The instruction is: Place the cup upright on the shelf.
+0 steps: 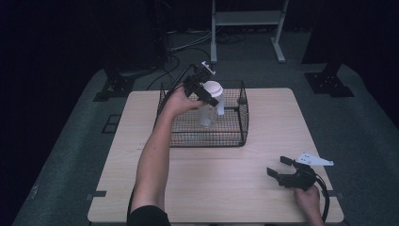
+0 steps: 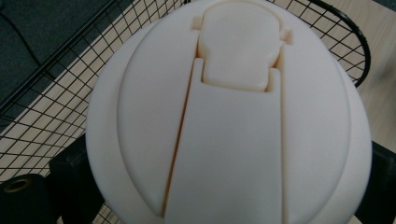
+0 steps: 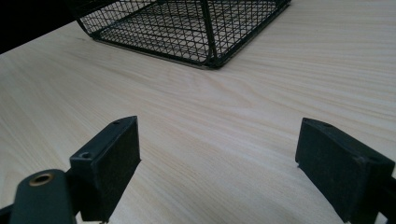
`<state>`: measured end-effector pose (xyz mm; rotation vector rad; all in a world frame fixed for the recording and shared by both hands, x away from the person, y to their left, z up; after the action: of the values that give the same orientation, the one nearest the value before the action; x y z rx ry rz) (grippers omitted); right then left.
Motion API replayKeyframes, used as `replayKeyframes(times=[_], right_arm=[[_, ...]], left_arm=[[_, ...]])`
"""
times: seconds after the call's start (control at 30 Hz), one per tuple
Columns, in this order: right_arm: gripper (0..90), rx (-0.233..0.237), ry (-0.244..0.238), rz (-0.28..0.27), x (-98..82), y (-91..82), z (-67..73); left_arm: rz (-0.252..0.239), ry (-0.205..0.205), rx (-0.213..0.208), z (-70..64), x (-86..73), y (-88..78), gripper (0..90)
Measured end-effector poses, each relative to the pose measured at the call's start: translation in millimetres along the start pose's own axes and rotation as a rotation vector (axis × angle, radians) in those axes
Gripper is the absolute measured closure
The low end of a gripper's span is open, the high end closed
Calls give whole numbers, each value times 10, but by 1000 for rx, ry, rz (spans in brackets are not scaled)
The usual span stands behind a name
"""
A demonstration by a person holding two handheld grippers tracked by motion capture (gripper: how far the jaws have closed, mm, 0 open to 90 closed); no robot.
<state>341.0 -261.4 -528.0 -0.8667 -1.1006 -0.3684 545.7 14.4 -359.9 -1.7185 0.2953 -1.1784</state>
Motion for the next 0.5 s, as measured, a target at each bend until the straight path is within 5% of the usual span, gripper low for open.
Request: replayKeyframes(times=[0.5], right_arm=[[129,7,6,9,-1,3,5]], left_arm=[[2,-25,-8,61,-105,233,58]])
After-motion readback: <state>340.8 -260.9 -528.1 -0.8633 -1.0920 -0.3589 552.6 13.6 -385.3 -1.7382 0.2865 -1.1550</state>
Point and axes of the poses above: each handheld gripper's, and its own axes: y roughly forward along the jaws, x roughly out of its top, z roughly to its left, the point moved 7 cm from there along y, roughly forward along the jaws, and after that the axes turned 3 degrees about -y, right-handed, at the moved point
